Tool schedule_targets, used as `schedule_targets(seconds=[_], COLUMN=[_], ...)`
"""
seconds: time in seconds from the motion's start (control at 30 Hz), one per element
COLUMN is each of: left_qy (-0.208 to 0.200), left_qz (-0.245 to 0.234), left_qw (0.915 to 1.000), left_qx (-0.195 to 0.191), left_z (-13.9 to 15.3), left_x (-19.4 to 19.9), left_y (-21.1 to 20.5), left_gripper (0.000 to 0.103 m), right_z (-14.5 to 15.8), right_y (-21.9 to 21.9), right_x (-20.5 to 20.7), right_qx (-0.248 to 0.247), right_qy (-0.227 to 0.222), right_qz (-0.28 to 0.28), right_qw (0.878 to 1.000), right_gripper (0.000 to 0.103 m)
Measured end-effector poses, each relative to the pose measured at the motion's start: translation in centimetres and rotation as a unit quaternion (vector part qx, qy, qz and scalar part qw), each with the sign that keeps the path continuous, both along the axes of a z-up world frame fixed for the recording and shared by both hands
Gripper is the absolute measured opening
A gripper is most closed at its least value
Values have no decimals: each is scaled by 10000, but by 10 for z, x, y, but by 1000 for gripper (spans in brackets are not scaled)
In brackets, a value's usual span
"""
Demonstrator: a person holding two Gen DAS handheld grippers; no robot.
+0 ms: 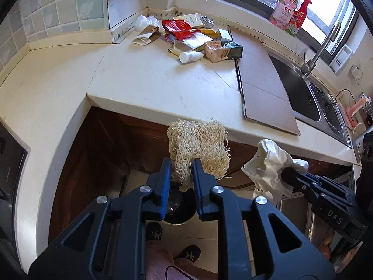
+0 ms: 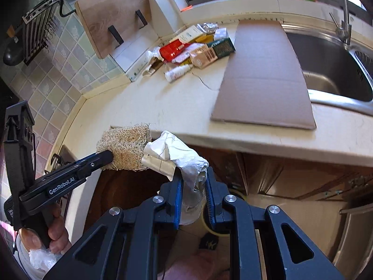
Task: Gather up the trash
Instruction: 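Carry the mesh pad and tissue down over the black trash bin, then open the left tool over the bin while the right tool releases the tissue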
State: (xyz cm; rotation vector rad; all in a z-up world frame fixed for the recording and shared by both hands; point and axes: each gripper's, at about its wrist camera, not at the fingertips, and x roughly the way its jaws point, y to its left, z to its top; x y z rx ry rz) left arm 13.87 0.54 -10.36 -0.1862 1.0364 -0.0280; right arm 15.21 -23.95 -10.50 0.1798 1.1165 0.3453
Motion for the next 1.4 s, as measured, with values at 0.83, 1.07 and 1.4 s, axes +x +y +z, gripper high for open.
schedule_targets(seconds=[0.83,1.07,1.4], left_qy=[1412,1755,1996], left_qz=[-176,-253,-568], left_qw=[9877,9813,9755], left_qx=[642,747,733], left_z=[-222,-271,-314], left_x=[-6,10,34], left_y=[-48,-48,-57], left_gripper=[15,16,20], right_z=[-221,-285,-342], right_y=[-53,-62,-59], right_x=[-56,-43,-29], right_qx=[-413,-359,-399], right_qy=[1314,1633,1914], right_qz=[-545,-813,-893], right_qw=[9890,9826,9766], right_gripper=[17,17,17])
